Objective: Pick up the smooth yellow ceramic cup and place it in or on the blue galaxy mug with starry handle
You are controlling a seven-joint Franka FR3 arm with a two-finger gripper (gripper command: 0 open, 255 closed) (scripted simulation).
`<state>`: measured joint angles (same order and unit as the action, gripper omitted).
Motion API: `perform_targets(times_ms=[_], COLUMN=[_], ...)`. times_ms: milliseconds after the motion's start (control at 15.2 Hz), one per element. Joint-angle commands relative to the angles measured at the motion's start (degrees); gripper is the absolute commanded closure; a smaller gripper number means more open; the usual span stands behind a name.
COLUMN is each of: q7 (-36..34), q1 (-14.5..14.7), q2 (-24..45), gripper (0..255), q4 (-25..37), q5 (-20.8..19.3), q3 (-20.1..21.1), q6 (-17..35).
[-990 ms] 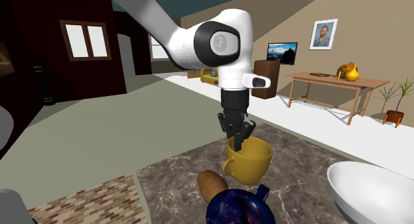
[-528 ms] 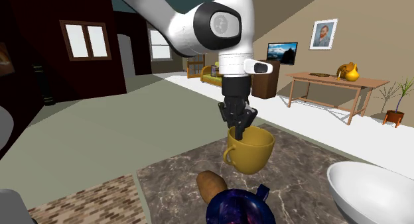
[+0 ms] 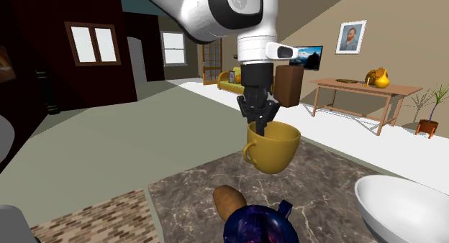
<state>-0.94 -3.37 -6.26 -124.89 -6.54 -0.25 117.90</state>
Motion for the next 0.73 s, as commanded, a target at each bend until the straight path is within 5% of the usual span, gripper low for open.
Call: perform_targets(times_ms=[0,660], q7=[0.1,0.9], q1=[0.0,0.1], q2=[-0.7,-2.4], gripper=[255,255], q4=[1.0,6.9], q5=[0.1,0.5], q3=[0.0,0.1], q6=[-1.6,-9.3])
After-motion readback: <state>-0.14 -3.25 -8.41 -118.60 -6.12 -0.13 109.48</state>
